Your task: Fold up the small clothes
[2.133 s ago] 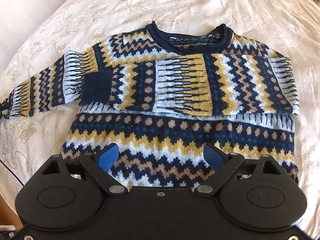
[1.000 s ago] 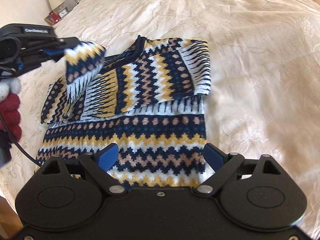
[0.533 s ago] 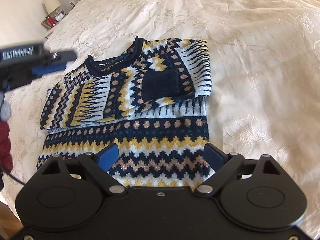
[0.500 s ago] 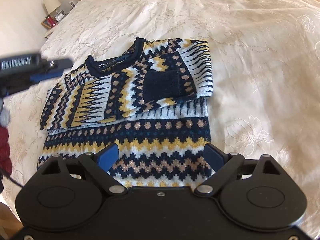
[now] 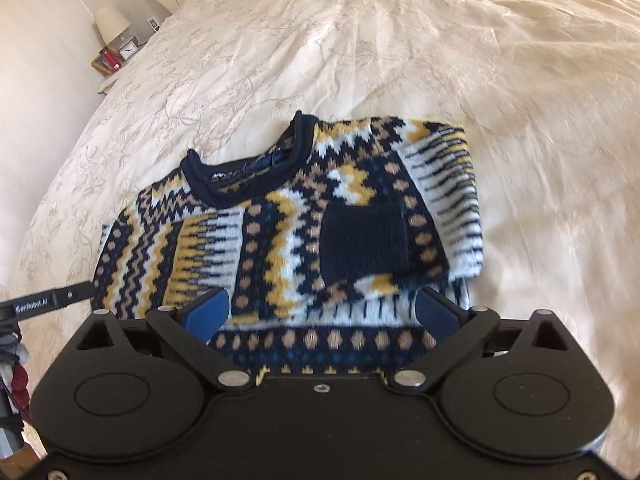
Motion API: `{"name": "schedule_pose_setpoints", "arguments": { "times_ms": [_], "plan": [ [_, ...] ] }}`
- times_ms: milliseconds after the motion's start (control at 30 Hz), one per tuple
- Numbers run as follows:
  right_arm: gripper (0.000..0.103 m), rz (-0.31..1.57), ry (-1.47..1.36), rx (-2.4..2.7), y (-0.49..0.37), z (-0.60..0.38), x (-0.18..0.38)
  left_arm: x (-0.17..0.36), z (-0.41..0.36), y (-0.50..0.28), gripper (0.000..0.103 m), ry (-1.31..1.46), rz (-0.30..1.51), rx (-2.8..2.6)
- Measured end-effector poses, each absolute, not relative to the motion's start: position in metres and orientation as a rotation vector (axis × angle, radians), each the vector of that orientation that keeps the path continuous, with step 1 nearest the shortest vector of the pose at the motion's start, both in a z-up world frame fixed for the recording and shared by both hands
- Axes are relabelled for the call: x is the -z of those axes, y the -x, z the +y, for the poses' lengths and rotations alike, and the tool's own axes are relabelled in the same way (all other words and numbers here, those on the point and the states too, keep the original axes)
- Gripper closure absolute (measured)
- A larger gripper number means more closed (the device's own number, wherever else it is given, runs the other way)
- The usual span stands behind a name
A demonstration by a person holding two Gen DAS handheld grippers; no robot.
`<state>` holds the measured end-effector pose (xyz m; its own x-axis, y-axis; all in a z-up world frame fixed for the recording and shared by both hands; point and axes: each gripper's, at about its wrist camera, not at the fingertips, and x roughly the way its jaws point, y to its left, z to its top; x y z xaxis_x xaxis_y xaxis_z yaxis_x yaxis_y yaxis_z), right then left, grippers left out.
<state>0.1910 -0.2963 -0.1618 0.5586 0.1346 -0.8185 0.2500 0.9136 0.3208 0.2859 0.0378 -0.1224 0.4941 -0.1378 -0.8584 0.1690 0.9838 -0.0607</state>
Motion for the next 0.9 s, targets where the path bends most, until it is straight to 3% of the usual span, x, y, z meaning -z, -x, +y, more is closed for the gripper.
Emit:
{"name": "schedule_pose_setpoints", "arguments": {
  "times_ms": [333, 733, 867, 900],
  "plan": [
    [0.003, 1.04, -0.418, 0.088, -0.238, -0.319, 0.187, 0.162, 0.046, -0.32, 0.058, -0.01, 1.181, 0.075],
    [0.005, 1.109, -0.452, 0.064, -0.257, -0.33, 0.217, 0.176, 0.047, -0.326, 0.048, -0.006, 1.235, 0.028],
    [0.023, 1.117, -0.409, 0.069, -0.259, -0.327, 0.216, 0.176, 0.048, -0.326, 0.048, -0.005, 1.234, 0.026],
    [0.033, 1.119, -0.399, 0.073, -0.259, -0.327, 0.216, 0.176, 0.048, -0.325, 0.048, -0.005, 1.234, 0.026]
  ]
}}
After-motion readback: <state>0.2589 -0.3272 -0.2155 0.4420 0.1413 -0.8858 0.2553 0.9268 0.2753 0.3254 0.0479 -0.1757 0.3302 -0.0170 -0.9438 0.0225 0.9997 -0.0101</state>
